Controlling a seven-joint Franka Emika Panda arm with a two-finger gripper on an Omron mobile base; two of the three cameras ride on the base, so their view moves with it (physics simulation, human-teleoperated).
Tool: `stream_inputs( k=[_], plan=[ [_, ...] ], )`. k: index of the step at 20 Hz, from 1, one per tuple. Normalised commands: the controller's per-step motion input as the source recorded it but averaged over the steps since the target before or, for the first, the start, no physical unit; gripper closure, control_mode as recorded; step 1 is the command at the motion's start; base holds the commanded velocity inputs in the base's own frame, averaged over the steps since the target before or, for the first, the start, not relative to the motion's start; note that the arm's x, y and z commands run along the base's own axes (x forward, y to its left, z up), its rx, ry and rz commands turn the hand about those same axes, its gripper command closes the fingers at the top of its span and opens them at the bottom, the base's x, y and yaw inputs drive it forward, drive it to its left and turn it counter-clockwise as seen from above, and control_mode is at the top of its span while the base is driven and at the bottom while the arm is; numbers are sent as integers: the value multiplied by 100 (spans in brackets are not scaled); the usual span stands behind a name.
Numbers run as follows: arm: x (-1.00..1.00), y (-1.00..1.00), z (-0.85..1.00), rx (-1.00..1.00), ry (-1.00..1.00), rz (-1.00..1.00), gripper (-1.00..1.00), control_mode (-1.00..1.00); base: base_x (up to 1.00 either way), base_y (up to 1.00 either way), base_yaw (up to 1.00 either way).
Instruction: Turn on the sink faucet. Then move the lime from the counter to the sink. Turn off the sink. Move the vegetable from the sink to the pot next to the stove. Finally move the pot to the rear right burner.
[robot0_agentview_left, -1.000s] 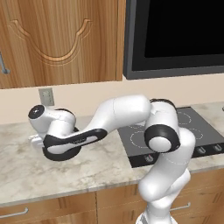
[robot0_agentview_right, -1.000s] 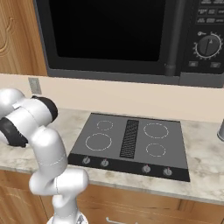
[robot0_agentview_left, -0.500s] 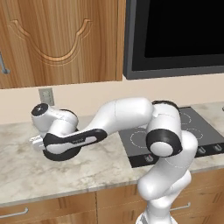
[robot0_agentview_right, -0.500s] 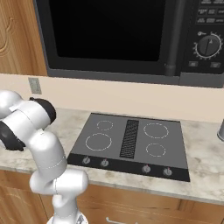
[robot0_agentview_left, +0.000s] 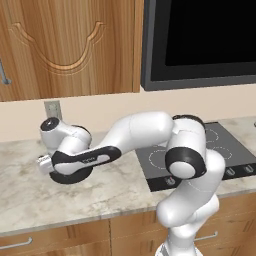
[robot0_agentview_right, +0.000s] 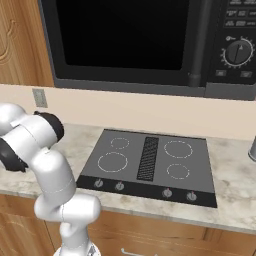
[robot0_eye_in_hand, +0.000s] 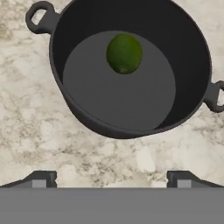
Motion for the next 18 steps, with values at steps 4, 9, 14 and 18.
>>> stream_inputs(
  k=[4,9,14,18],
  plan=[
    [11,18,-22,-7,0,14,-100,-100,0,0,0],
    [20,18,-19,-5,1,13,-100,-100,0,0,0],
    [28,21,-16,-3,2,11,-100,-100,0,0,0],
    [18,26,-16,-5,1,9,-100,-100,0,0,0]
  ],
)
